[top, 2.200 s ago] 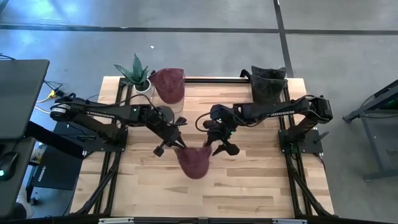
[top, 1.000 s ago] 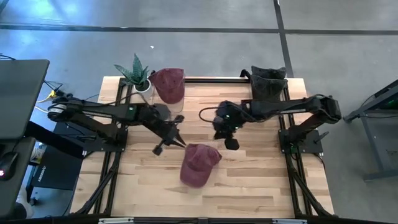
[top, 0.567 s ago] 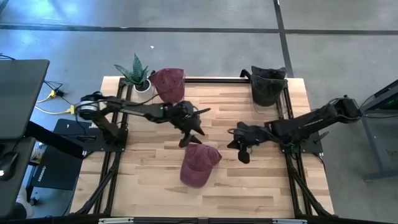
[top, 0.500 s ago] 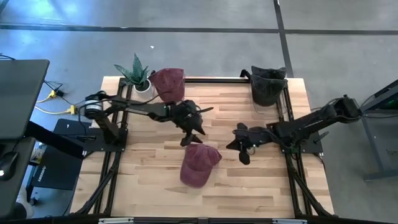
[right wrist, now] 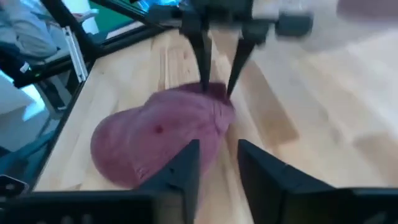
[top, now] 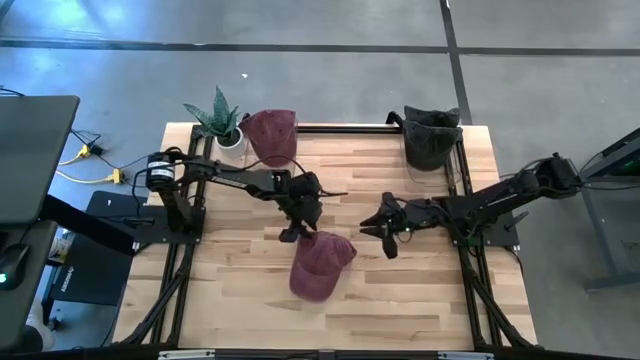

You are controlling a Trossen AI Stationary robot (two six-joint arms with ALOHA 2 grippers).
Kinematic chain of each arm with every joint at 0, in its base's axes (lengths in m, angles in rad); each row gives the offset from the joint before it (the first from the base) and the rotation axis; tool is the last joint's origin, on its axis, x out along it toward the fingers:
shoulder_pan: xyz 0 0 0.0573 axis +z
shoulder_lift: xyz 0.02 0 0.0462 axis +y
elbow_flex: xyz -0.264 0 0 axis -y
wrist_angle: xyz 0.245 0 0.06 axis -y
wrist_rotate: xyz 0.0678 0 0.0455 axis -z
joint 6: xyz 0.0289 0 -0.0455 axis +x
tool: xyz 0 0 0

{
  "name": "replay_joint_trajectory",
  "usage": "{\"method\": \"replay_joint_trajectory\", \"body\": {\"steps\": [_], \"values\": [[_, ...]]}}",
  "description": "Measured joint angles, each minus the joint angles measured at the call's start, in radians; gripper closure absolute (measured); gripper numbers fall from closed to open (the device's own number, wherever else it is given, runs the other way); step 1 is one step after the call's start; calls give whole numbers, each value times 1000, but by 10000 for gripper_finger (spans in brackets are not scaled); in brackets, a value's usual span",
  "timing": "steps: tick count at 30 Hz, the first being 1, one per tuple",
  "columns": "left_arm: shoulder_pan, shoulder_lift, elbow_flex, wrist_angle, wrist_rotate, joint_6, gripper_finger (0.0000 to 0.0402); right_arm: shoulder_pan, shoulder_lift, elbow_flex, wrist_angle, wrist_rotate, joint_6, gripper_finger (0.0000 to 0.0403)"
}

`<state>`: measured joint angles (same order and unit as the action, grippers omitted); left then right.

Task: Pick & Place hat
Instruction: Put the red cap into the left transparent bin

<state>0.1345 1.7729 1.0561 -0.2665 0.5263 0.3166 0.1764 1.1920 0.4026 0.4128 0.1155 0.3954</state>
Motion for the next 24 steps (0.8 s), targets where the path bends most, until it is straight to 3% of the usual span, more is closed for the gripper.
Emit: {"method": "replay_joint_trajectory", "body": {"steps": [8,13,19,24], "values": [[-4,0,-3,-38,-50,117,386,43,163,6,45,-32,179,200],[-4,-30,-4,-29,-104,102,396,37,315,74,81,-122,215,168],[-4,-133,-2,-64,-200,73,401,33,446,183,82,-176,139,187],[-4,-247,1,-85,-197,41,401,13,460,219,80,-231,22,279]]}}
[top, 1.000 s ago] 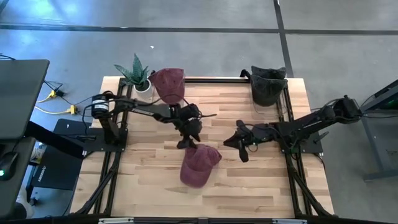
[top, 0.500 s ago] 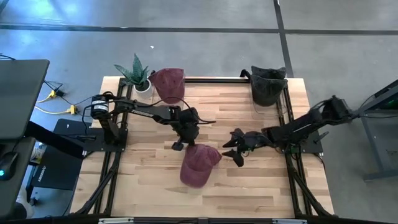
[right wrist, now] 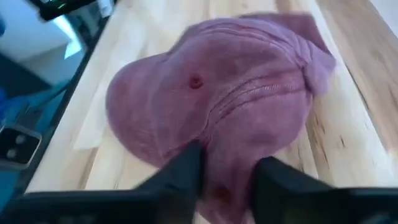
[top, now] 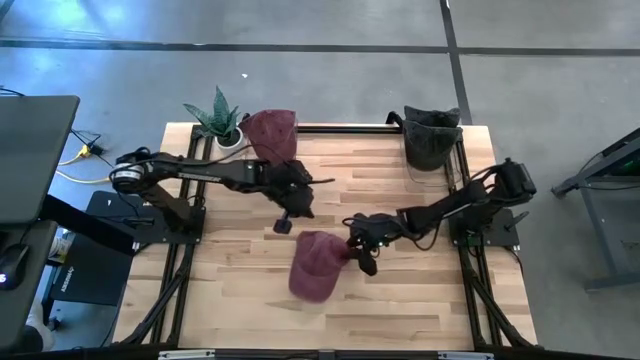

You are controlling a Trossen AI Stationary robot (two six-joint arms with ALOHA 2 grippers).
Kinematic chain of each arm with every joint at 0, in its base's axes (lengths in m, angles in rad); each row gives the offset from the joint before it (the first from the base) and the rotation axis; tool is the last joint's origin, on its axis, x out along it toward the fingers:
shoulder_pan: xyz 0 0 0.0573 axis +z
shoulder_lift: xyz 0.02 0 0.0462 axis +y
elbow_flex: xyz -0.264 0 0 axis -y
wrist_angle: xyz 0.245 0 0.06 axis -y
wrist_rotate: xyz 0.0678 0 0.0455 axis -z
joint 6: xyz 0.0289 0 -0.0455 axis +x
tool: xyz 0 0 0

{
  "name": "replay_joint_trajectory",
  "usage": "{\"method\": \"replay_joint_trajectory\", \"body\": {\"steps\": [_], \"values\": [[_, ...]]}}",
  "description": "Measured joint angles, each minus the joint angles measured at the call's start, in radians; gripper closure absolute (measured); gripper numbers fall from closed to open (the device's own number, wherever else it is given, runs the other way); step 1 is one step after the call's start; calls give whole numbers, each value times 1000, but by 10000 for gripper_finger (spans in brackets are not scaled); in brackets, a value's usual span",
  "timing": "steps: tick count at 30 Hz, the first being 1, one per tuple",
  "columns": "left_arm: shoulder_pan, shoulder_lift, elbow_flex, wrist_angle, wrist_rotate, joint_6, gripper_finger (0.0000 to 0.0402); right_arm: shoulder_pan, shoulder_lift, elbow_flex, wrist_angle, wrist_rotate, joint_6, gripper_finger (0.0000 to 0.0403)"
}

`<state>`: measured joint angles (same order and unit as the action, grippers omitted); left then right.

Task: Pick & Place hat
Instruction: Put the red cap into the left transparent bin

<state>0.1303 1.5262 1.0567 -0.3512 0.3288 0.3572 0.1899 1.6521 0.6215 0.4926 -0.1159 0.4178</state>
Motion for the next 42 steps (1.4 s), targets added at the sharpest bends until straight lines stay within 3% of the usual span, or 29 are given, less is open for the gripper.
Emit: {"method": "replay_joint_trajectory", "body": {"steps": [2,4,7,9,14,20,26,29,37,42], "values": [[0,-26,-5,-19,48,-29,401,-5,-7,8,-2,-27,-75,332],[1,-27,-1,19,168,-44,401,-8,-26,21,-6,-61,-196,380],[0,-22,-4,37,378,-5,401,-18,-71,51,-6,-123,-412,385],[-2,-4,-3,95,424,-1,401,-35,-99,83,-29,-159,-528,376],[3,26,-3,216,381,-22,373,-107,-159,206,-297,-180,-734,395],[16,40,-3,251,350,-25,265,-176,-159,372,-621,-179,-865,391],[13,58,-3,277,337,-39,140,-190,-157,427,-713,-178,-871,395],[13,90,-4,276,369,0,109,-181,-156,427,-724,-178,-866,395],[13,146,-2,356,608,41,144,-138,-156,427,-772,-50,-763,395],[13,148,-4,352,674,40,182,-128,-156,427,-803,-47,-741,399]]}}
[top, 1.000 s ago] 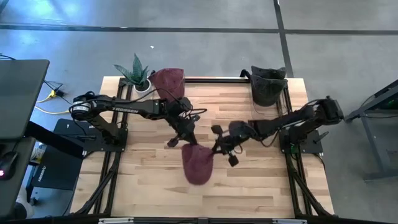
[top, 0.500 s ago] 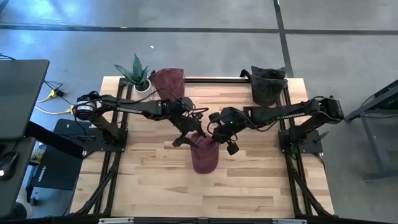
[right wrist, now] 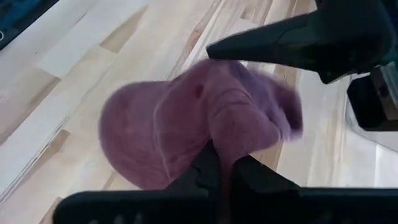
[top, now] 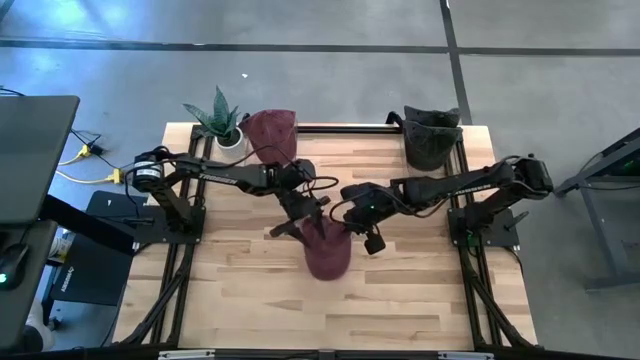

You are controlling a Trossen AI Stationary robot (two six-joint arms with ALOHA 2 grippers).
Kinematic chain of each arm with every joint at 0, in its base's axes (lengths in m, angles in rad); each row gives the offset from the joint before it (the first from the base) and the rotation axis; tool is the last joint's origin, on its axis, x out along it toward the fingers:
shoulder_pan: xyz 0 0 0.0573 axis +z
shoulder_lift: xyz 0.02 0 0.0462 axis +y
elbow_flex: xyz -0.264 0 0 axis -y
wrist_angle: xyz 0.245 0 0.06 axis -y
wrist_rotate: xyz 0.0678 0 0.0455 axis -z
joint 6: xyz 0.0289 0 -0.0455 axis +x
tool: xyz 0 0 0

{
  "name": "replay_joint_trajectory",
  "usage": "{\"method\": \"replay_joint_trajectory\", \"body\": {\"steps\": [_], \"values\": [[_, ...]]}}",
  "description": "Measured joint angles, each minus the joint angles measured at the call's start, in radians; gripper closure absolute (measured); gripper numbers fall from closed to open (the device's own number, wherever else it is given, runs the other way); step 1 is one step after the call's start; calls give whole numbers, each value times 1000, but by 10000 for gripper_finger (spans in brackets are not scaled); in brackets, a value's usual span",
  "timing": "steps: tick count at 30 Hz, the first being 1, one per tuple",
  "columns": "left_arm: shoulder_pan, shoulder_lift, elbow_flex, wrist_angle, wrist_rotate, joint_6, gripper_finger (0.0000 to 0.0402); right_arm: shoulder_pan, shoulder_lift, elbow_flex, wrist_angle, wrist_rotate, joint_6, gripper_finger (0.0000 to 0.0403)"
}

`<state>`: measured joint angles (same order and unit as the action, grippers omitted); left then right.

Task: Pick & Place hat
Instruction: Put the red cap into the left transparent bin

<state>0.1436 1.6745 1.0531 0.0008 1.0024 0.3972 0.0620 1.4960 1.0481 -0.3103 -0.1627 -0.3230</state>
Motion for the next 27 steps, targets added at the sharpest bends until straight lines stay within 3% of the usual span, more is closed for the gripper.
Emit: {"method": "replay_joint_trajectory", "body": {"steps": [4,8,10,12,18,20,22,27], "values": [[1,-41,-1,-11,-75,-8,203,0,0,0,-1,-7,0,395],[0,-88,1,3,-396,-6,212,14,0,0,0,-19,-60,400],[3,-85,0,1,-475,-8,211,31,0,0,3,-19,-118,399],[25,-85,0,5,-438,-9,205,46,0,0,15,-8,-178,398],[49,33,-5,107,-181,-94,168,58,0,0,22,67,-306,400],[46,70,13,176,-140,-115,159,58,0,0,22,110,-311,398],[45,82,17,144,-98,-135,154,58,0,0,17,136,-312,397],[46,145,60,124,135,-139,159,58,0,0,-31,187,-272,400]]}}
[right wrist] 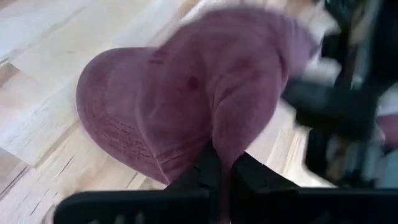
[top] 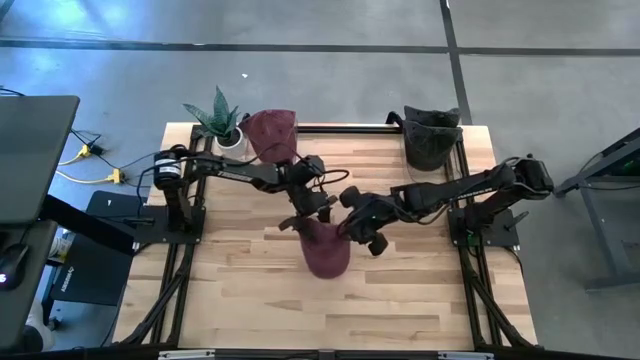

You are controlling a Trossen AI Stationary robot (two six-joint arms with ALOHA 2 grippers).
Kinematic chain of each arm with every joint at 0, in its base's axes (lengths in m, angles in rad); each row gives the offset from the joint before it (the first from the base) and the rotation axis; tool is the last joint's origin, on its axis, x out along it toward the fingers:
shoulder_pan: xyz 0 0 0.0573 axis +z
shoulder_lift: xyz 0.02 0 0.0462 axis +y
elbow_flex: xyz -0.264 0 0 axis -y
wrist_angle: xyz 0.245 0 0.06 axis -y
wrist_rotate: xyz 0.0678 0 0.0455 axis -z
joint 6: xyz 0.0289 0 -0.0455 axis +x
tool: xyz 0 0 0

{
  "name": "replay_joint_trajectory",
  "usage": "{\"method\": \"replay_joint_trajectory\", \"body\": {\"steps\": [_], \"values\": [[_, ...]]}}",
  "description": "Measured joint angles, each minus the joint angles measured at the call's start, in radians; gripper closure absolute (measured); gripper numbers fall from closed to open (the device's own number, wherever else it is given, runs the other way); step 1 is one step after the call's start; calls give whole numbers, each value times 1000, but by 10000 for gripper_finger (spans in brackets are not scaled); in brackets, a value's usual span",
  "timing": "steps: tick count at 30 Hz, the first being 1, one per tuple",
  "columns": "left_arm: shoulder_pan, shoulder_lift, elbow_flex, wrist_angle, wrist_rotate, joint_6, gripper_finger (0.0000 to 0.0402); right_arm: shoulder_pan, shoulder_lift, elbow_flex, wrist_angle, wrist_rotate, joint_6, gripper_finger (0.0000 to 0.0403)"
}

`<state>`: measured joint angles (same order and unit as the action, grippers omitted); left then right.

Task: Pick & Place hat
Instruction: Put the red cap into the left transparent bin

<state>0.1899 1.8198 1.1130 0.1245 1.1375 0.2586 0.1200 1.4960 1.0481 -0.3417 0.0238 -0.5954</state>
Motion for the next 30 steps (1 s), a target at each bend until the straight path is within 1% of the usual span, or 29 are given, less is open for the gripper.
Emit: {"method": "replay_joint_trajectory", "body": {"steps": [1,3,7,11,13,17,21,23,25,28,30], "values": [[0,0,9,-5,42,-3,163,0,-1,0,-13,7,22,400],[-1,-5,23,5,62,-4,174,0,-9,0,-33,26,69,397],[0,-3,40,-31,3,-52,211,0,-32,-2,-58,35,156,394],[-1,-4,86,-28,-49,-170,255,1,-49,-2,-55,36,174,392],[-1,-4,104,-32,-60,-223,271,1,-50,-2,-51,38,175,392],[-3,-4,119,-30,-85,-268,281,1,-50,-2,-51,38,183,392],[-3,-4,119,-40,-94,-275,284,1,-50,-2,-51,37,215,392],[-8,-4,119,-45,-98,-270,295,1,-50,-2,-51,36,234,391],[-9,-4,119,-45,-108,-263,320,1,-50,-2,-48,36,277,391],[-14,-4,119,-46,-100,-262,379,2,-50,-2,-43,30,343,382],[-14,-4,119,-49,-97,-263,391,2,-50,-2,-43,13,388,364]]}}
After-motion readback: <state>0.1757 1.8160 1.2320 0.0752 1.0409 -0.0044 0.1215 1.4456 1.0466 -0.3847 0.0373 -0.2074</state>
